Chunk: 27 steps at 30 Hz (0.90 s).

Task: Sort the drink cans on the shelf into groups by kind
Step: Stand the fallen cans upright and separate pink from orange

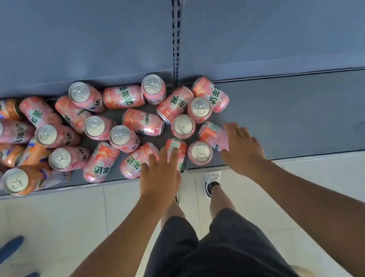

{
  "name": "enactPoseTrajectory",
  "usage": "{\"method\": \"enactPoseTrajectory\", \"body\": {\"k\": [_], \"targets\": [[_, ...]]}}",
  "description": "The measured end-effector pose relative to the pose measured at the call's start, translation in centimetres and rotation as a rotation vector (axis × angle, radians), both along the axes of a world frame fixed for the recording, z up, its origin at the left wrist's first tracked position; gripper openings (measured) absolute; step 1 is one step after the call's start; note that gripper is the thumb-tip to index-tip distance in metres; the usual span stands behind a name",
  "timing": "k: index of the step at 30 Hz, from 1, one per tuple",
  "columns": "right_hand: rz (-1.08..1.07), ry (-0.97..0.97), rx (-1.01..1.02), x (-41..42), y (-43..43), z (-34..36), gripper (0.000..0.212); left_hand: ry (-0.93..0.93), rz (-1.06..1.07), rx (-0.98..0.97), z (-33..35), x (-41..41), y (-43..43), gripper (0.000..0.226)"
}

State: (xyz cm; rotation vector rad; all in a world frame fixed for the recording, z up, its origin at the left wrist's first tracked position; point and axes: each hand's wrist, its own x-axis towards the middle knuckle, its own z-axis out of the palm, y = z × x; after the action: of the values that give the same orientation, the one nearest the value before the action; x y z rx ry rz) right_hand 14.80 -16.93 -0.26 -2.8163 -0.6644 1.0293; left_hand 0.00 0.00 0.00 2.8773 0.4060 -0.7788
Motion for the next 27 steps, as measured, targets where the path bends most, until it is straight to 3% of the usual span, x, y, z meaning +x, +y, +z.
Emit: {"method": "enactPoseTrajectory", "body": {"k": [6, 12, 17, 22, 27], "targets": [[0.009, 0.104, 0.032, 1.2, -0.1, -3.9, 0.068, 0.001, 0.134, -0.048, -4.0, 0.0, -1.4, 0.076], [-0.057, 0.080, 0.163, 0.8, -0.6, -5.8, 0.073, -0.038, 0.198, -0.049, -5.9, 0.1, -2.0, 0.090], [-0.105, 0.068, 0.144, 0.6, -0.8, -5.1, 0.077, -0.082, 0.272, -0.126, -5.1, 0.1, -1.6, 0.085], [-0.213, 0.027, 0.235, 0.1, -1.3, -2.6, 0.070, -0.195, 0.321, -0.242, -2.8, -0.6, -0.2, 0.066], [-0.146, -0.008, 0.222, 0.0, -1.3, -0.7, 0.060, -0.229, 0.276, -0.247, -1.5, 0.0, 0.0, 0.059]]}}
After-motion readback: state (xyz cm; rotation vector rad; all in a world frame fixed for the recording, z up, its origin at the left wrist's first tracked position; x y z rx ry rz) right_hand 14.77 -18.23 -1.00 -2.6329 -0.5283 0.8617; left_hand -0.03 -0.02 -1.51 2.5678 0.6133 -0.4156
